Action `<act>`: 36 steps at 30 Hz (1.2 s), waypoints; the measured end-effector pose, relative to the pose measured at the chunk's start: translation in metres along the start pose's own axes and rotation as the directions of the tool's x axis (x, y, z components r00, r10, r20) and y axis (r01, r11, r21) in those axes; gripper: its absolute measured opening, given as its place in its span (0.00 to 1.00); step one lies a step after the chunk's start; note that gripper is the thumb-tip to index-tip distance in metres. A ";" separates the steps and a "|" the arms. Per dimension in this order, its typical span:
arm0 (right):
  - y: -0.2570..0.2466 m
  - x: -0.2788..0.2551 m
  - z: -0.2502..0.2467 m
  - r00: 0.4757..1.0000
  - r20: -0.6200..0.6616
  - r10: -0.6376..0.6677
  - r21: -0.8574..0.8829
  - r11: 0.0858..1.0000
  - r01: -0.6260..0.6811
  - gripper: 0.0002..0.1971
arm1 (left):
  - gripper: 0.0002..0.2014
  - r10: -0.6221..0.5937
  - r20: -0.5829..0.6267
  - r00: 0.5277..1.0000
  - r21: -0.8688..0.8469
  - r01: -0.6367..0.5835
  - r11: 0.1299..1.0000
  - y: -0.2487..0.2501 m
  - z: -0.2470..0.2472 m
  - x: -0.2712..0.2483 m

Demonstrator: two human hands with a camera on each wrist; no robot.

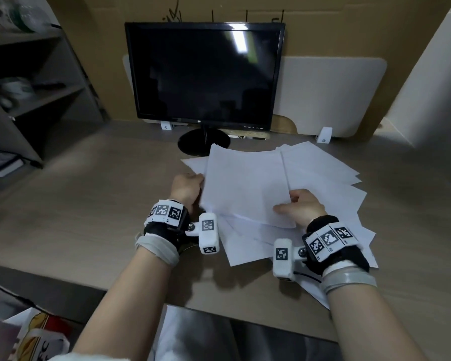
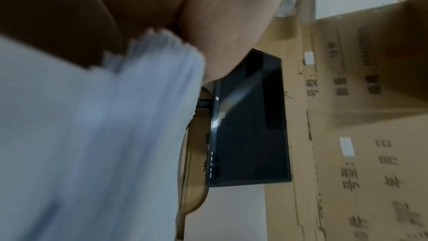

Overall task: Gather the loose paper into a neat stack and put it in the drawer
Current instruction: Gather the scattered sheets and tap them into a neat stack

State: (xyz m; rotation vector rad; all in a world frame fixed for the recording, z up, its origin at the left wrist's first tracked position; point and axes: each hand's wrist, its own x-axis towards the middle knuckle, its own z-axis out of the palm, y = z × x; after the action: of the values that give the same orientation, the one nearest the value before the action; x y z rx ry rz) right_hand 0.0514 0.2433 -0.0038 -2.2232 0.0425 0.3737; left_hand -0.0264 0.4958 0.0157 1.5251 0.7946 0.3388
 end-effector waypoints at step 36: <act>0.007 -0.007 -0.008 1.000 -0.021 -0.014 -0.099 0.995 0.012 0.38 | 0.73 0.034 0.166 0.985 0.656 -0.136 0.742 -0.013 -0.002 -0.063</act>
State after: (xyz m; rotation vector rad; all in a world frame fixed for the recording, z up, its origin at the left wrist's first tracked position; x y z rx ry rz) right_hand 0.0454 0.2324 -0.0028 -2.3241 0.0217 0.3519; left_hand -0.0761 0.4549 0.0192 2.2430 0.7688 -0.0115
